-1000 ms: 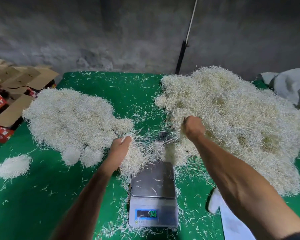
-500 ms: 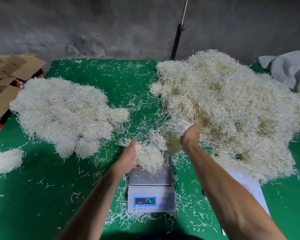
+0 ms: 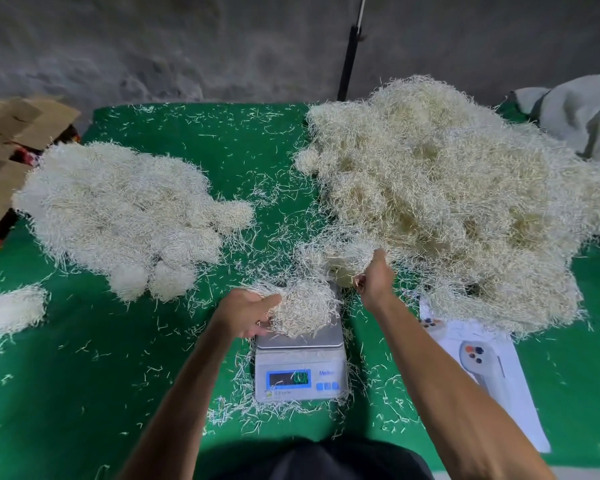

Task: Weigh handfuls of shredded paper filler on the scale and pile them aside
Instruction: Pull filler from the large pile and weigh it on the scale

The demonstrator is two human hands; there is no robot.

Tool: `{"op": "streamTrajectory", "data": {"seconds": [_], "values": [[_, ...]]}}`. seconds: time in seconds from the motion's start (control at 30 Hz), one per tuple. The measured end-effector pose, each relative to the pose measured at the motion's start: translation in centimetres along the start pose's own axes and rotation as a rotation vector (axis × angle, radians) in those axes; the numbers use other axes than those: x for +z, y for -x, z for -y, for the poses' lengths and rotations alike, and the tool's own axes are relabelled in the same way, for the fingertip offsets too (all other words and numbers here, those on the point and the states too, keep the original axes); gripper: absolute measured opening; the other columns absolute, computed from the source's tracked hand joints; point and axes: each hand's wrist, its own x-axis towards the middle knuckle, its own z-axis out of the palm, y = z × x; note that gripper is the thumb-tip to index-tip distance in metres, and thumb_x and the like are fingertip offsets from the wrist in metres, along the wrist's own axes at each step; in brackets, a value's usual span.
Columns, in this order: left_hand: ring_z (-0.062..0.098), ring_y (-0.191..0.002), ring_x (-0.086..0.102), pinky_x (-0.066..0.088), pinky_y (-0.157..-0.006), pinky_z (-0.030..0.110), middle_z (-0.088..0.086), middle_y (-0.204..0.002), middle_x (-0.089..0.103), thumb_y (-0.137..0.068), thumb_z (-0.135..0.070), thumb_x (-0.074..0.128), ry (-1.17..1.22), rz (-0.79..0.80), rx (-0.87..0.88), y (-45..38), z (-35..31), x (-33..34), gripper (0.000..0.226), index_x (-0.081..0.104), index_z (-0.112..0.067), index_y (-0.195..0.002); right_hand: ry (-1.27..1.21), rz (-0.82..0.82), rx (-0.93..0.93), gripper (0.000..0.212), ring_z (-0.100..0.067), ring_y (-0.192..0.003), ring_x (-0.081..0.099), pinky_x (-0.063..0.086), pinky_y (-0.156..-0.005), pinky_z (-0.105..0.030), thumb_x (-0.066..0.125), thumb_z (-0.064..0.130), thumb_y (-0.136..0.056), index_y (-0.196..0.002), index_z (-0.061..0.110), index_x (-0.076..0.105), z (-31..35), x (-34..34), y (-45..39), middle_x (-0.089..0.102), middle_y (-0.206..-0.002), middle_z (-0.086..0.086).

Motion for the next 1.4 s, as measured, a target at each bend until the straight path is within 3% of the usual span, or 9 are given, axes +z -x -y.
{"op": "streamTrajectory", "data": {"seconds": [0.07,0.17,0.43,0.6,0.77,0.97,1.17,1.27,1.4], "values": [[0.027,-0.066,0.076,0.053,-0.044,0.024,0.024,-0.097,0.073,-0.068,-0.057,0.082,0.004,-0.015,0.006,0.7,-0.2,-1.0,0.066,0.069,-0.004,-0.104,0.108,0.005,-0.059,0.045,-0.013,-0.051,0.045,0.041,-0.055,-0.032,0.04,0.045,-0.107,-0.08,0.012,0.052,0.2,0.1,0.3,0.049,-0.057,0.004],[0.022,-0.059,0.074,0.053,-0.044,0.023,0.02,-0.081,0.076,-0.073,-0.056,0.079,-0.02,-0.004,0.042,1.6,-1.0,-2.4,0.061,0.072,0.002,-0.089,0.198,0.035,-0.15,0.044,-0.01,-0.042,0.028,0.035,-0.047,-0.029,0.041,0.043,-0.107,-0.072,0.016,0.044,0.9,0.6,0.8,0.031,-0.046,0.004],[0.027,-0.087,0.077,0.062,-0.078,0.04,0.004,-0.108,0.076,-0.078,-0.065,0.077,0.345,0.041,0.255,1.3,-4.7,1.3,0.067,0.062,-0.02,-0.125,0.379,0.3,-0.35,0.044,-0.01,-0.039,0.038,0.046,-0.047,-0.026,0.047,0.041,-0.106,-0.072,0.013,0.05,2.5,4.9,4.4,0.041,-0.043,0.006],[0.023,-0.091,0.076,0.062,-0.081,0.035,0.017,-0.139,0.05,-0.076,-0.05,0.085,0.595,0.057,0.208,0.2,-6.0,3.6,0.1,0.033,-0.017,-0.155,0.438,0.478,-0.445,0.047,-0.009,-0.039,0.037,0.041,-0.046,-0.021,0.057,0.045,-0.102,-0.066,0.016,0.05,2.8,6.4,6.9,0.042,-0.046,0.011],[0.016,-0.074,0.069,0.059,-0.074,0.027,0.011,-0.128,0.062,-0.087,-0.022,0.079,0.663,-0.035,0.187,-0.2,-5.6,4.0,0.078,0.038,-0.006,-0.151,0.583,0.446,-0.523,0.051,-0.001,-0.038,0.027,0.031,-0.042,-0.015,0.055,0.049,-0.103,-0.063,0.022,0.038,3.5,5.8,7.2,0.035,-0.056,0.007],[0.008,-0.061,0.061,0.051,-0.057,0.023,0.013,-0.112,0.066,-0.09,-0.018,0.076,0.642,-0.057,0.151,0.0,-5.5,4.1,0.069,0.04,-0.01,-0.148,0.562,0.422,-0.366,0.049,-0.007,-0.041,0.028,0.033,-0.05,-0.025,0.057,0.05,-0.101,-0.065,0.024,0.037,3.2,5.9,6.9,0.035,-0.054,0.007],[0.015,-0.101,0.07,0.06,-0.082,0.031,0.001,-0.123,0.067,-0.096,-0.032,0.068,0.506,-0.19,0.275,0.7,-4.5,2.7,0.034,0.063,-0.025,-0.128,0.153,0.469,-0.15,0.037,-0.03,-0.076,0.065,0.054,-0.066,-0.031,0.059,0.029,-0.103,-0.107,-0.007,0.067,6.7,5.1,4.4,0.068,-0.104,-0.03],[0.015,-0.107,0.066,0.055,-0.094,0.035,-0.001,-0.121,0.064,-0.101,-0.027,0.06,0.483,-0.341,0.243,0.6,-3.3,2.0,0.029,0.061,-0.023,-0.13,-0.208,0.417,-0.187,0.037,-0.023,-0.1,0.068,0.055,-0.089,-0.034,0.051,0.037,-0.106,-0.127,0.008,0.06,10.1,3.8,2.4,0.066,-0.123,-0.015],[0.022,-0.126,0.057,0.045,-0.106,0.035,0.003,-0.136,0.059,-0.102,-0.027,0.059,0.383,-0.434,0.219,0.0,-2.0,2.7,0.036,0.055,-0.016,-0.136,0.358,0.267,-0.244,0.042,-0.033,-0.119,0.062,0.049,-0.108,-0.05,0.047,0.049,-0.105,-0.121,0.012,0.06,7.7,2.6,1.5,0.058,-0.139,-0.018]]}}
